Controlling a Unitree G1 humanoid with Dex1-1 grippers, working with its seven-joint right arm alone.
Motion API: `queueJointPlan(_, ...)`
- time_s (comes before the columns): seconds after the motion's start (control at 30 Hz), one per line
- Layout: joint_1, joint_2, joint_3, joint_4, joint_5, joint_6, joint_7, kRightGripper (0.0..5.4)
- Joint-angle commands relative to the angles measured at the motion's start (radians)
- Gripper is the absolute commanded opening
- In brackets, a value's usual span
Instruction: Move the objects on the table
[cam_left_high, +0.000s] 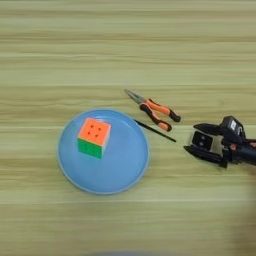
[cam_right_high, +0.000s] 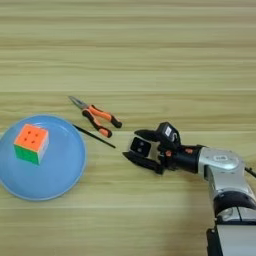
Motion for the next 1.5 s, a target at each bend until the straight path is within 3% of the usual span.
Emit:
queueJointPlan(0.03,0.027,-0.001,0.031,0.04,-0.05,0.051,-0.022,3.35)
queueJointPlan(0.3,0.023,-0.001,0.034,0.048,-0.051,0.042,-0.03,2.48)
queueJointPlan(0.57,0.003,-0.002,0.022,0.033,-0.033,0.043,-0.026,2.47)
queueJointPlan(0.83,-0.035,-0.018,-0.009,-0.068,0.015,0.052,-0.007,2.47)
queueJointPlan(1.03,-0.025,-0.031,-0.031,-0.256,0.05,0.088,0.01,2.47)
queueJointPlan(1.27,0.047,-0.035,-0.04,-0.57,0.104,0.179,0.018,2.47)
queueJointPlan(1.5,0.127,-0.007,0.007,-0.822,0.128,0.271,0.017,2.47)
